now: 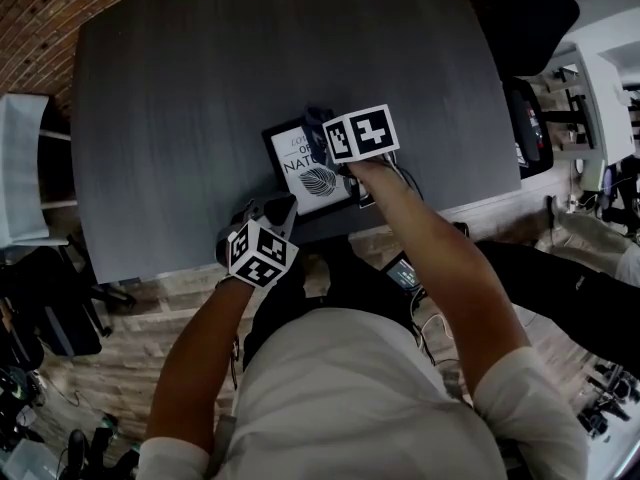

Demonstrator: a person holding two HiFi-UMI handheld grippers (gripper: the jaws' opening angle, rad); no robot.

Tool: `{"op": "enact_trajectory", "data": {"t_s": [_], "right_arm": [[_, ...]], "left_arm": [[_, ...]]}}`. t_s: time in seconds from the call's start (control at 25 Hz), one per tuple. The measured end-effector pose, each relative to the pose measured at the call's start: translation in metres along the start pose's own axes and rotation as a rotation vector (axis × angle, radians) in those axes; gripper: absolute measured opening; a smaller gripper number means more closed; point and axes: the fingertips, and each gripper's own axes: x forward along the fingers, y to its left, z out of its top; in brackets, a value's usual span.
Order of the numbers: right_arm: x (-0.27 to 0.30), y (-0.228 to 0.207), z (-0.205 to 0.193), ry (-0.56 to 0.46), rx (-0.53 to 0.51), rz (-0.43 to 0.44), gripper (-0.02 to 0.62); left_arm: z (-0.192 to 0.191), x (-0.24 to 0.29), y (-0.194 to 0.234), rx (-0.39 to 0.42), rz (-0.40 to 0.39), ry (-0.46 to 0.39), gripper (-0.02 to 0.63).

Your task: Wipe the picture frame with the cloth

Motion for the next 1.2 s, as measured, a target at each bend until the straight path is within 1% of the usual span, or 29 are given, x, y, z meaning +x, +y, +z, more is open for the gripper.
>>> {"op": "enact_trajectory", "data": {"t_s": [0.2,0.44,0.64,0.72,0.8,0.88,0.96,1.04,1.08,1.12,1.16,1.2], "right_arm": [[-0.012,-0.015,-0.001,-0.01,-0.037,-0.058,0.115],[-0.023,-0.026,-0.003,-0.022,-0.055,-0.099,0.115],[-0.039,-0.042,-0.003,-0.039,-0.094,-0.178,0.115],[-0.046,-0.046,-0.004,-0.051,-0.097,-0.194,0.115],[-0.052,-0.046,-0.005,-0.068,-0.087,-0.191,0.115],[-0.057,-0.041,-0.007,-0.081,-0.079,-0.174,0.115],[-0.058,-0.028,-0.011,-0.086,-0.07,-0.133,0.115],[-0.056,-0.011,-0.017,-0.085,-0.055,-0.074,0.115],[-0.054,-0.002,-0.021,-0.082,-0.045,-0.046,0.115],[-0.053,0.006,-0.025,-0.077,-0.036,-0.02,0.115],[-0.051,0.015,-0.03,-0.072,-0.027,0.006,0.115],[-0.049,0.023,-0.035,-0.067,-0.018,0.032,0.115]], "left_arm": [[0.0,0.001,0.0,-0.001,0.019,0.01,0.006],[0.0,0.0,0.0,-0.003,0.046,0.021,0.006],[-0.001,0.0,0.001,-0.017,0.046,0.02,0.006],[-0.002,0.001,0.002,-0.034,0.037,0.019,0.006],[-0.003,0.001,0.002,-0.038,0.029,0.022,0.006],[-0.001,0.0,0.002,-0.033,0.037,0.023,0.008],[0.001,-0.005,0.003,-0.033,0.059,0.005,0.008],[0.003,-0.011,0.001,-0.047,0.075,-0.028,0.008],[0.003,-0.014,-0.001,-0.059,0.078,-0.042,0.033],[0.003,-0.016,-0.005,-0.073,0.077,-0.053,0.122],[0.002,-0.017,-0.01,-0.087,0.072,-0.058,0.176],[0.0,-0.016,-0.015,-0.095,0.065,-0.058,0.215]]}}
